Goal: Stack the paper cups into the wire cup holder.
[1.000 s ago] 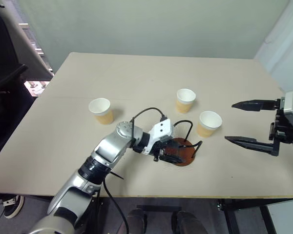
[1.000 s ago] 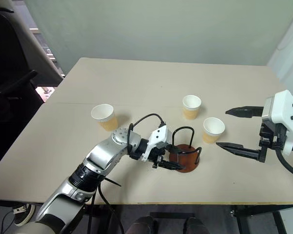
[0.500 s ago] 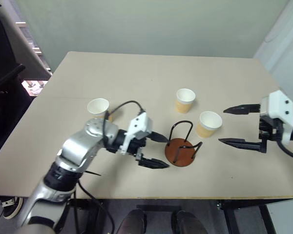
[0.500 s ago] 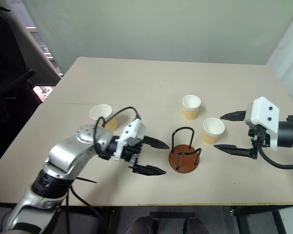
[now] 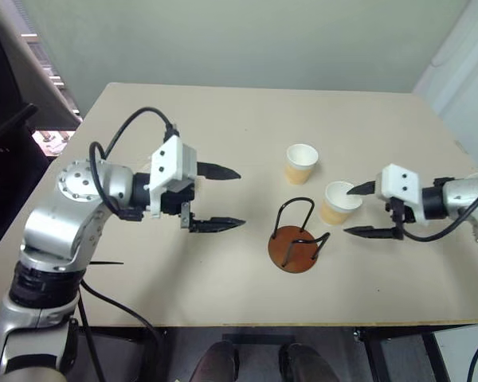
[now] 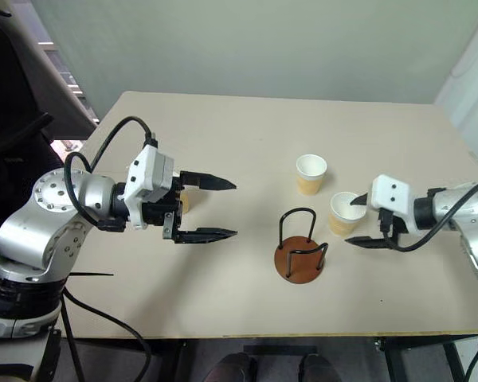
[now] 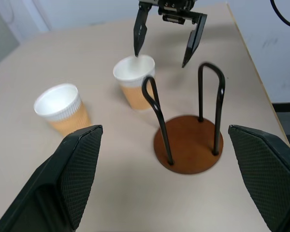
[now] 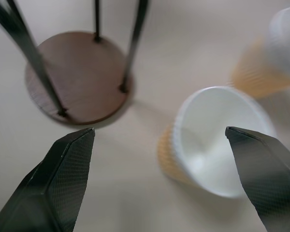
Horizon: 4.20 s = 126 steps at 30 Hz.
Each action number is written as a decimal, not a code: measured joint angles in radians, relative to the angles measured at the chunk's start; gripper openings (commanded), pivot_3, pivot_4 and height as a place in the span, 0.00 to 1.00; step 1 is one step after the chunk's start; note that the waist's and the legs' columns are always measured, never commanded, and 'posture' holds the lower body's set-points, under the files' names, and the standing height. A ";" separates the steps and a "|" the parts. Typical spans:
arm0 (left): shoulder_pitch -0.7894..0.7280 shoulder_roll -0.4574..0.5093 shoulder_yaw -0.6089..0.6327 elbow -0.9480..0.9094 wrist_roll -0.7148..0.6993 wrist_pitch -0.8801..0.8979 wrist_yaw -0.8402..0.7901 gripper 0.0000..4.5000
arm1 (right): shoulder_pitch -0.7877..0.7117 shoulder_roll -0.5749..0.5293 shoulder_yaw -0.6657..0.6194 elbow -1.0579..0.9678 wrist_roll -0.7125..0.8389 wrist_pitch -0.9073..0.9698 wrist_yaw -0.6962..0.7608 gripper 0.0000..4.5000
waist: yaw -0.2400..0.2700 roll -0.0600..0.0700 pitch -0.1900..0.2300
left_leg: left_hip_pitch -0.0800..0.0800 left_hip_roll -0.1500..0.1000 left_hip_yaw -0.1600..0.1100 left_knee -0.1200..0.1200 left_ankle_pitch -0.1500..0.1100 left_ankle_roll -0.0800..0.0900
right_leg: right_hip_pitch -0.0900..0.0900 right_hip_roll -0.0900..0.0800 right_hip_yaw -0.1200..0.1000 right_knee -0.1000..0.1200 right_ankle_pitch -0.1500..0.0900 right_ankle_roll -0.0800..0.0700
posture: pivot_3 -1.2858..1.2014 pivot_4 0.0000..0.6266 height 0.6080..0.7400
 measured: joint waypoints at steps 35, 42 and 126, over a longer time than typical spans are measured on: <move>0.008 0.024 -0.063 0.055 0.033 -0.111 -0.045 1.00 | -0.225 -0.012 -0.123 -0.424 0.444 0.429 0.023 0.01 | -0.008 -0.001 0.000 | -0.003 0.003 -0.002 -0.006 0.006 -0.008 | -0.008 0.001 -0.003 0.005 0.001 -0.008 | 0.52 0.24 1.00; 0.025 0.033 -0.059 0.042 0.033 -0.107 -0.033 1.00 | -0.122 -0.023 -0.063 -0.445 0.355 0.367 0.032 0.01 | -0.008 -0.001 0.000 | -0.005 0.003 -0.001 -0.007 0.006 -0.008 | -0.009 0.001 -0.003 0.002 0.001 -0.008 | 0.52 0.24 1.00; -0.838 -0.107 -0.779 0.614 -0.208 -0.627 -0.380 0.01 | 0.109 -0.151 -0.668 -0.568 0.768 0.506 -0.152 1.00 | 0.002 0.001 -0.001 | -0.018 0.003 0.000 0.004 0.005 -0.003 | -0.016 0.000 -0.003 0.004 0.004 -0.003 | 0.52 0.24 1.00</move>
